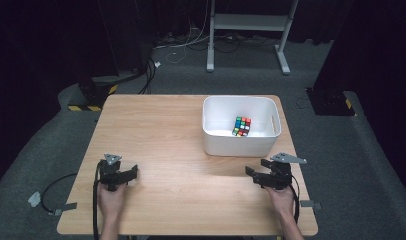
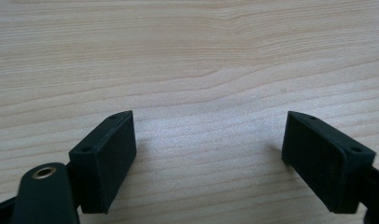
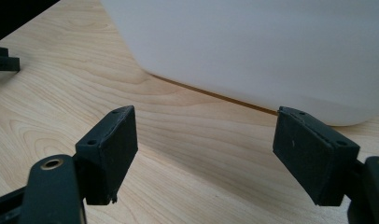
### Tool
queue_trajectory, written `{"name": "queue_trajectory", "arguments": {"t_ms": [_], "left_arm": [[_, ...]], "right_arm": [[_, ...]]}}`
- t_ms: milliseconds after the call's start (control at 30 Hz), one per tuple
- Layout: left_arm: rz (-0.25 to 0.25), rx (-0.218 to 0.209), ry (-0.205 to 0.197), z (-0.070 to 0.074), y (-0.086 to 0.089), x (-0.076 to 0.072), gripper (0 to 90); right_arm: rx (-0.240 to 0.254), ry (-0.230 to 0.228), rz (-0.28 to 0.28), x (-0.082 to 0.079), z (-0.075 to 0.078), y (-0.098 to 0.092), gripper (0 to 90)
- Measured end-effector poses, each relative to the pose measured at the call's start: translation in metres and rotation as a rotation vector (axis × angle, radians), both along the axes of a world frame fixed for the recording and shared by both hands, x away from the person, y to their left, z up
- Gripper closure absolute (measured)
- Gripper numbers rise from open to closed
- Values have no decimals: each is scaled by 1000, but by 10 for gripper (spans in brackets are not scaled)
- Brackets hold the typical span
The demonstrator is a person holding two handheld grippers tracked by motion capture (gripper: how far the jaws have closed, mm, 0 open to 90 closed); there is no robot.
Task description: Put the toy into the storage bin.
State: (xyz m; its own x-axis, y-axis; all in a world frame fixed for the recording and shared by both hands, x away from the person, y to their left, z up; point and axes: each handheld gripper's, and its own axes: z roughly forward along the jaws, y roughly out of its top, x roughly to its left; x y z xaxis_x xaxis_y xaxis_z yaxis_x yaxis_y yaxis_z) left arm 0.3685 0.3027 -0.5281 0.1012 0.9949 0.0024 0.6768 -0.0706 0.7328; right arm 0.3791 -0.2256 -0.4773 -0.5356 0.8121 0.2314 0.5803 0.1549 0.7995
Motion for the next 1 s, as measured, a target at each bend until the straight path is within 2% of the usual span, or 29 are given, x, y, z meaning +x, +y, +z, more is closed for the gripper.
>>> {"name": "queue_trajectory", "arguments": {"t_ms": [1000], "left_arm": [[0,-1,0,0,0,0,178]], "right_arm": [[-36,43,-21,8,-15,1,223]]}}
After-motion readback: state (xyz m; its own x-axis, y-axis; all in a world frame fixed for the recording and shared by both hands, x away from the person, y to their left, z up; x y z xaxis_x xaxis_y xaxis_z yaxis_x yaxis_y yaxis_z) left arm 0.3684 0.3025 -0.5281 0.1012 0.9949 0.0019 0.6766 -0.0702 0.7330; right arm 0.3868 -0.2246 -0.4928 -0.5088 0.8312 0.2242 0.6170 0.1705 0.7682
